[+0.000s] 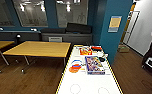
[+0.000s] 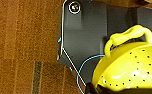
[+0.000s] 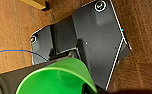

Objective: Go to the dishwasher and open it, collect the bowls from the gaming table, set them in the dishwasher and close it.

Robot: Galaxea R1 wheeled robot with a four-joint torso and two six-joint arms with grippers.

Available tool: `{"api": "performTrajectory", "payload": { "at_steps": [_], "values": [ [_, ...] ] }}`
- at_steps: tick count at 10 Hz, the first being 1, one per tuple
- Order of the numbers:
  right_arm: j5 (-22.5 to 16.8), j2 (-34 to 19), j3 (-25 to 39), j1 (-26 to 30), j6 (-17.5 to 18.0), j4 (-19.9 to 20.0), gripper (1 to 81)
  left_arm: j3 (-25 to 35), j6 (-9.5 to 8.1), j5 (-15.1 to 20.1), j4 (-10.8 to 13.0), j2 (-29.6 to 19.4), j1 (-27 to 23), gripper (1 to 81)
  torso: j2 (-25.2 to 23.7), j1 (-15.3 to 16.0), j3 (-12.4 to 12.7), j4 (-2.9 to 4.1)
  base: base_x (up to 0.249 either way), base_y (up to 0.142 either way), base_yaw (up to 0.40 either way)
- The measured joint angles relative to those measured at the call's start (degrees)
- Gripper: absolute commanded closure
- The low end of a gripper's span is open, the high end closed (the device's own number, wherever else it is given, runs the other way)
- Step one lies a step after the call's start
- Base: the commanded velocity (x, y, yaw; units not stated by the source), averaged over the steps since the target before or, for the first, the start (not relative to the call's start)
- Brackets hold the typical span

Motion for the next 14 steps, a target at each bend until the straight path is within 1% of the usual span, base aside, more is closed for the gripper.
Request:
{"api": "performTrajectory", "payload": {
  "at_steps": [1, 3, 5, 8, 9, 11, 13, 14],
  "values": [
    [-0.1, 0.1, -0.2, 0.0, 0.0, 0.0, 81.1, -2.3, 0.0, 0.0, 0.1, 1.9, 0.0, 81.1, 0.0, 0.0, 0.0, 0.0, 0.0, 0.0, 0.0],
    [-0.1, 0.0, -2.1, 0.0, 0.0, 0.0, 81.1, -4.0, 0.01, 0.0, 0.2, 4.4, 0.0, 81.1, 0.0, 0.0, 0.0, 0.0, 0.0, 0.0, 0.0],
    [-0.1, -0.9, -3.4, 0.0, 0.2, 0.0, 81.1, -4.8, 0.01, -0.1, 0.4, 3.7, 0.0, 81.1, 0.0, 0.0, 0.0, 0.0, 0.0, 0.0, 0.0],
    [-0.1, -3.0, -2.8, 0.0, 0.3, 0.0, 81.1, -5.4, 0.04, 0.0, 0.4, 2.2, 0.0, 81.1, 0.0, 0.0, 0.0, 0.0, 0.0, 0.0, 0.0],
    [-0.1, -4.0, -1.1, 0.0, 0.3, 0.0, 81.1, -5.3, 0.04, 0.0, 0.4, 2.5, 0.1, 81.1, 0.0, 0.0, 0.6, 0.0, 0.0, 0.0, 0.0],
    [-0.1, -5.0, 1.4, 0.0, 0.3, 0.0, 81.1, -5.2, 0.04, 0.0, 0.4, 2.6, 0.2, 81.1, 0.0, 0.0, 2.9, 0.0, 0.0, 0.0, 0.0],
    [-0.2, -4.9, 1.7, -0.3, 0.3, 0.0, 81.1, -5.2, 0.06, 0.0, 0.4, 2.6, 0.6, 81.1, -0.1, 0.0, 3.9, 0.0, 0.0, 0.0, 0.0],
    [-0.2, -4.8, 1.9, -0.4, 0.3, 0.0, 81.1, -5.2, 0.06, 0.0, 0.4, 2.6, 0.8, 81.1, -0.1, 0.0, 3.8, 0.0, 0.0, 0.0, 0.0]
  ]
}}
